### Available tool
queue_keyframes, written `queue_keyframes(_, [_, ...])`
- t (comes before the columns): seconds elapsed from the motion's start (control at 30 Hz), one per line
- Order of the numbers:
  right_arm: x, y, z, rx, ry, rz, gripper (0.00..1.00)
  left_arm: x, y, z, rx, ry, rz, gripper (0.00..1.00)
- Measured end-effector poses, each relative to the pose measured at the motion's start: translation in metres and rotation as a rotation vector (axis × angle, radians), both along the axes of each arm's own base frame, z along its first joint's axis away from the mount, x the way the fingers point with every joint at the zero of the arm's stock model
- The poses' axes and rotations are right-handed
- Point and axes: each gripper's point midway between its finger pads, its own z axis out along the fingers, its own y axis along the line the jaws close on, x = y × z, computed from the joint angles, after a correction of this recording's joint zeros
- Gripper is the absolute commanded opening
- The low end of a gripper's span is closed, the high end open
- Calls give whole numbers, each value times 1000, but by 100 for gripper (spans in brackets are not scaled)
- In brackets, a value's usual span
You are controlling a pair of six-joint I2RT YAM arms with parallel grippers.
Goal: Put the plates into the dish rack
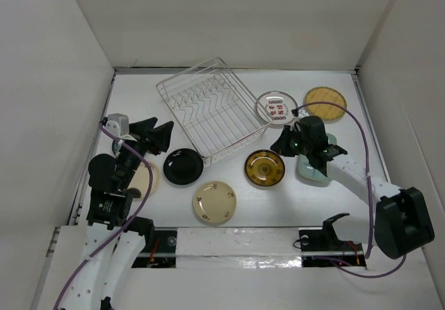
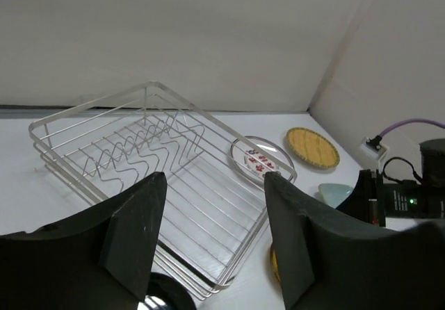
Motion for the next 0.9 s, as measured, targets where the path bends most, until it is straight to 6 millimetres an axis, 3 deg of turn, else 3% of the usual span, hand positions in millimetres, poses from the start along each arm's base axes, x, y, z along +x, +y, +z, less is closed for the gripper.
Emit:
queue_keyframes(0.03, [2,-3,-9,-11,23,-15,20,-1,-2,0,2,-2,-10,31])
queue_keyframes(0.07, [4,-6,-18,-18,47,-27,20,-1,-3,-1,1,0,-18,19])
queue_keyframes(0.1, [6,-10,-28,-27,70,-41,47,-1,-4,-2,6,-1,-25,9])
queue_keyframes(0.13, [7,-13,-36,-34,97,-52,53,-2,-6,-2,12,-4,-35,0])
queue_keyframes(0.2, [9,-20,-52,-54,135,-76,61,-3,-8,-1,23,-11,-48,0])
queue_keyframes(0.33, [5,-37,-71,-87,179,-137,62,-3,-11,-3,32,-7,-67,0])
queue_keyframes(0.37, [5,-41,-74,-92,186,-149,62,-2,-11,-4,34,-6,-70,7])
queue_keyframes(0.43, [5,-45,-79,-94,202,-160,61,-2,-12,-4,40,-6,-72,28])
queue_keyframes(0.57, [0,-43,-98,-99,264,-133,51,0,-11,-5,43,-3,-67,33])
queue_keyframes(0.67, [2,-36,-106,-77,292,-89,29,1,-10,-6,44,-3,-60,35])
queue_keyframes(0.73, [4,-30,-109,-58,300,-61,6,2,-10,-6,45,0,-58,35])
queue_keyframes(0.77, [4,-27,-110,-45,307,-46,0,2,-10,-7,45,2,-56,36])
queue_keyframes(0.9, [1,-21,-104,-14,307,-17,0,5,-10,-9,47,12,-52,36])
